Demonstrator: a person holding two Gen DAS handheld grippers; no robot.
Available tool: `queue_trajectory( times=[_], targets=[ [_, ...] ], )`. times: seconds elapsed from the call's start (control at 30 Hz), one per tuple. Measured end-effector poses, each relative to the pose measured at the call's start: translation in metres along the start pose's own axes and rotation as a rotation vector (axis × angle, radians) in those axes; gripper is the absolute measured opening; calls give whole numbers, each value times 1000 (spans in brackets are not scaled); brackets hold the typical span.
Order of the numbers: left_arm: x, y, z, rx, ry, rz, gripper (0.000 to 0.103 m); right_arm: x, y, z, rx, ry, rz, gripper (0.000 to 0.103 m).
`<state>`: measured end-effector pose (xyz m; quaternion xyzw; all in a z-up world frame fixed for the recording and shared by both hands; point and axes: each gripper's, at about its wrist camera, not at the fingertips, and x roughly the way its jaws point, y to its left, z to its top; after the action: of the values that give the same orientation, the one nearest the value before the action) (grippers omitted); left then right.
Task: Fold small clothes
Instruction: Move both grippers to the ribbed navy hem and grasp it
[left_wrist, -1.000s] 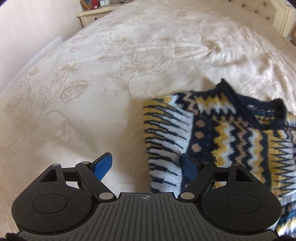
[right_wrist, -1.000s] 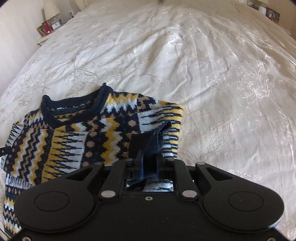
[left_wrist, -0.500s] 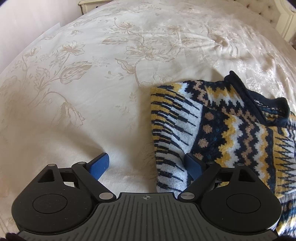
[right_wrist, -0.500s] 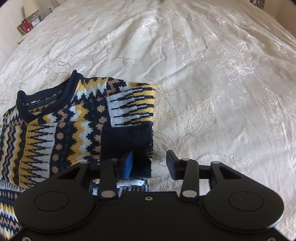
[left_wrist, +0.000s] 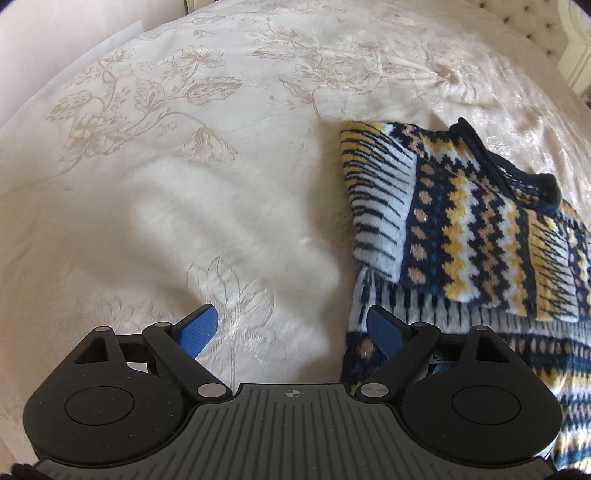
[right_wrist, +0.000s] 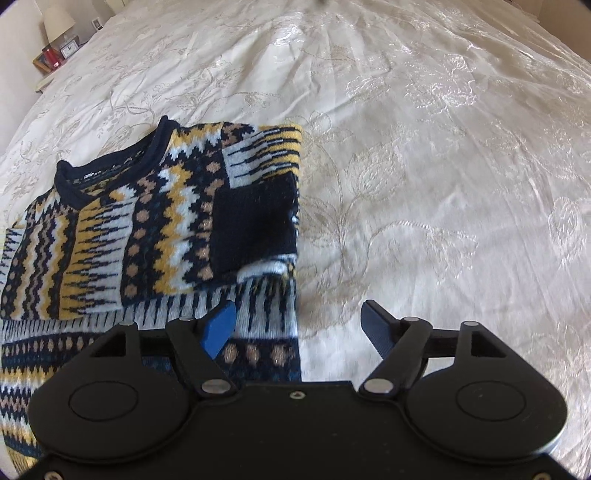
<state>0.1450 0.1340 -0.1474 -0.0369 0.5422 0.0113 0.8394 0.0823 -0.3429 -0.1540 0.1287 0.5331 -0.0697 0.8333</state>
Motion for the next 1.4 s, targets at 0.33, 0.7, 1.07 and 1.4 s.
queue_trajectory(
  times=[0.33,0.7,1.07,1.4],
  targets=[
    [-26,8,-50,55,30,-81,88,-23,10,-65,20,54,9,79],
    [-47,-2,-88,143,39,-163,88,-47,13,-130,59,93,5,83],
    [-65,-17,-148,84,71,-125,88,-47,-7,-156,-6,132,102,89],
    [-63,-35,-204,104,121,-100,88,-55,-22,-182,-86,153,212,93]
  ],
)
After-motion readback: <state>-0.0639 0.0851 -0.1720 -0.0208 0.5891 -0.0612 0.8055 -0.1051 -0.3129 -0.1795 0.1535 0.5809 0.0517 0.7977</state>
